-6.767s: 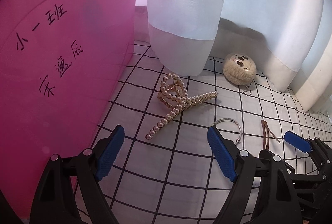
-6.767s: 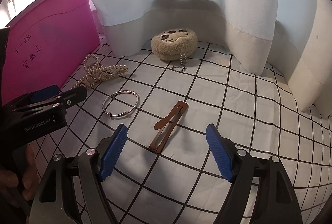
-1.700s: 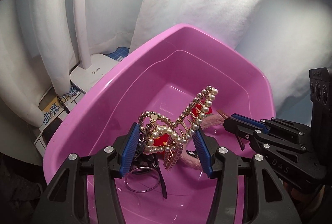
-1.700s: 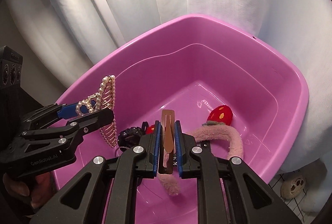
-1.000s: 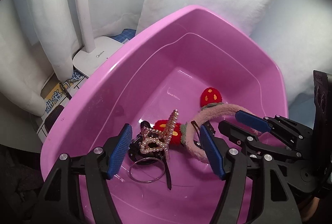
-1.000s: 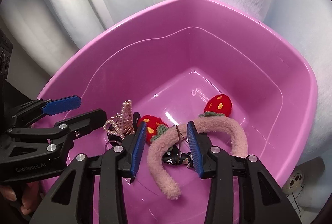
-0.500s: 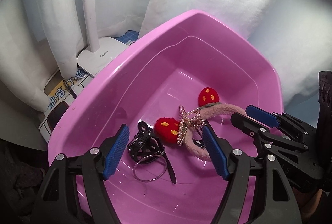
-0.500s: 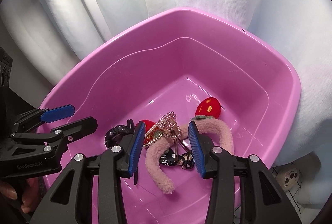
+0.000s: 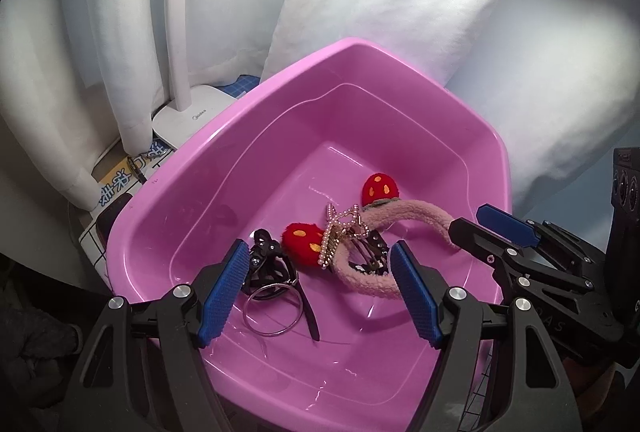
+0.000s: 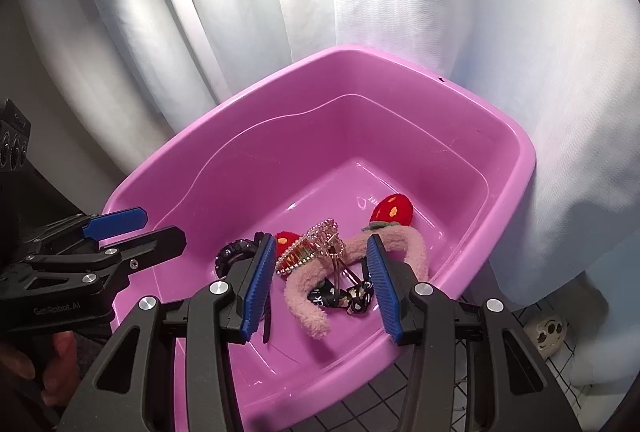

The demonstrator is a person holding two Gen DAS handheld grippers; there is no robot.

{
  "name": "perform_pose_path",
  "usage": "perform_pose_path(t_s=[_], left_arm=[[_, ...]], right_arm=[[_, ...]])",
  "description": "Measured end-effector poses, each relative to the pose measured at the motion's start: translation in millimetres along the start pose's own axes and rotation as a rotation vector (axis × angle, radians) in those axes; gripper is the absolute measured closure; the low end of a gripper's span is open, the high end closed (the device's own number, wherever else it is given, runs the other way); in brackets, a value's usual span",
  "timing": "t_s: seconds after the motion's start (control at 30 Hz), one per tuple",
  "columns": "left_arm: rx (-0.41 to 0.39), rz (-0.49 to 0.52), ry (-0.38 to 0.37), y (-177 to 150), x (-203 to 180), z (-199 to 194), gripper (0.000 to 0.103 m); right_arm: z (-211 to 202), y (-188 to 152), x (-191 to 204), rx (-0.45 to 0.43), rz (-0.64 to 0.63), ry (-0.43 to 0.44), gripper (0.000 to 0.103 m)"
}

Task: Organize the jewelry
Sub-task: 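Carry the pearl clip and brown clip into the pink tub and open both tools, then withdraw both tools from the tub toward the bangle and plush sloth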

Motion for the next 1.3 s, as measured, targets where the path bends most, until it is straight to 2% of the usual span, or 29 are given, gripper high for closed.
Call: perform_pose_path(t_s=[0.13, 0.37, 0.53, 0.73, 0.87, 1.07, 1.3], left_arm=[[-0.023, 0.013, 0.007, -9, -15, -14, 0.031], [-0.102, 0.034, 0.089, -38, -50, -47, 0.028], [-0.184, 0.045, 0.131, -62, -88, -72, 0.02], [-0.239, 0.055, 0.151, -91, -145, -85, 0.016], [-0.212, 0.074, 0.154, -116, -186, -76, 0.011], [-0.089, 0.143, 0.158, -149, -225, -43, 0.01], [-0.055, 0.213, 0.119, -152, -240, -12, 0.01]], right_arm=[[-21, -10, -8, -0.028, 0.009, 0.023, 0.052], [-71, -45, -32, -0.126, 0.021, 0.092, 0.046], [-114, -82, -73, -0.218, 0.034, 0.108, 0.041], [-144, -135, -146, -0.235, 0.078, 0.061, 0.04], [-147, -163, -192, -0.223, 0.116, 0.023, 0.04], [-145, -195, -241, -0.194, 0.192, -0.034, 0.04], [-145, -206, -270, -0.184, 0.249, -0.113, 0.04]])
Point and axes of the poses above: each gripper's, at about its wrist camera, not at the fingertips, and z roughly the way its jaws point, x to its left, y to its top, the point moved 4 cm from there along z, roughly the way its jaws point, and after that the axes turned 14 degrees about z, right-handed, at the moved point
